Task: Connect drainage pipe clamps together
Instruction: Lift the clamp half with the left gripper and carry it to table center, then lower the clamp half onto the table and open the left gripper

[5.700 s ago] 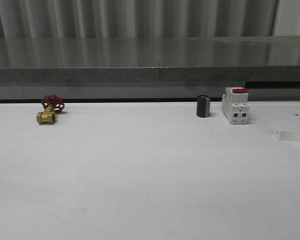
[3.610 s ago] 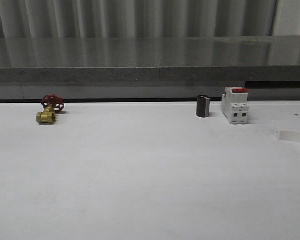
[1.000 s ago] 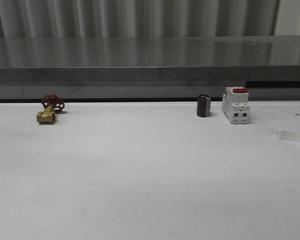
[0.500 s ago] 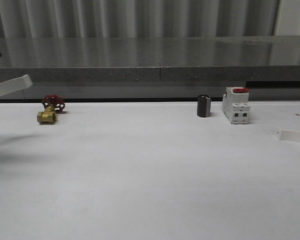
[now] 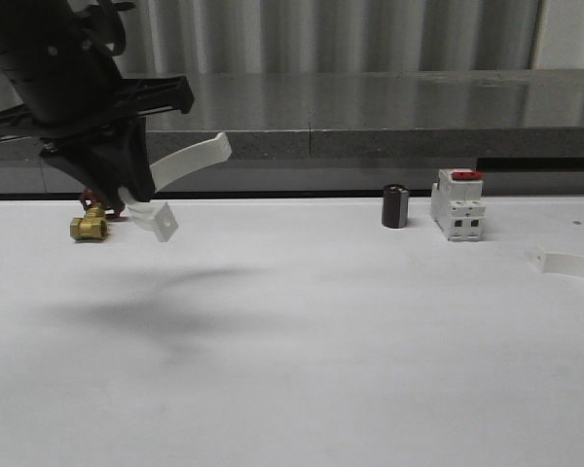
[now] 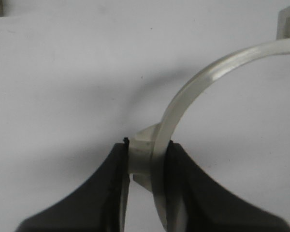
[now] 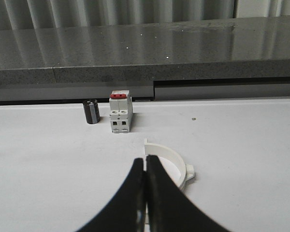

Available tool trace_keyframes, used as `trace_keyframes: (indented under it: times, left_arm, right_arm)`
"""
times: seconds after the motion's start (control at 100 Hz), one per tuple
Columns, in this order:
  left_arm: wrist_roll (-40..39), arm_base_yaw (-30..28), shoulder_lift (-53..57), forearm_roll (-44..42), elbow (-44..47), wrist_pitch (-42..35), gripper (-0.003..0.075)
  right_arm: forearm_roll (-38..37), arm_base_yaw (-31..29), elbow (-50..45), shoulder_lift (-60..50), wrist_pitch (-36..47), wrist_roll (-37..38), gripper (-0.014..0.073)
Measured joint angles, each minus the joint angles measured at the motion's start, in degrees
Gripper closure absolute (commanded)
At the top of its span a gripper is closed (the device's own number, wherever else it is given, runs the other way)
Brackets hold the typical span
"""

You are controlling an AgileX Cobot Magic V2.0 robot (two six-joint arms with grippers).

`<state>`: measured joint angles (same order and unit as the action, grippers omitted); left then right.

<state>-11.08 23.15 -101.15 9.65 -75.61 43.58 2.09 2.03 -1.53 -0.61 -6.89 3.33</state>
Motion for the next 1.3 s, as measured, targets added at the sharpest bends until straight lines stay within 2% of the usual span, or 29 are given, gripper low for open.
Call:
trace_keyframes:
  times: [0.49,0.62,0.85,1.3]
  left_arm:
    - [-0.55,0.27,0.0,0.14,0.0,-2.36,0.0729]
    - [-6.39,1.51,0.0,-1.04,0.0,-3.4,0.0729]
    - [-19.83,5.83,-2.19,-9.65,-0.8,-3.91,0.0729]
    - [-25.64,8.42,-13.01,-11.92,-2.75,-2.9,0.0729]
  right_arm:
    - [0.0,0.0,0.0,0.0,0.0,0.0,0.0711]
    - [0.0,0.0,0.0,0.0,0.0,0.0,0.0711]
    - [0.0,0.0,0.0,0.0,0.0,0.0,0.0711]
    - [0.0,0.0,0.0,0.0,0.0,0.0,0.0711]
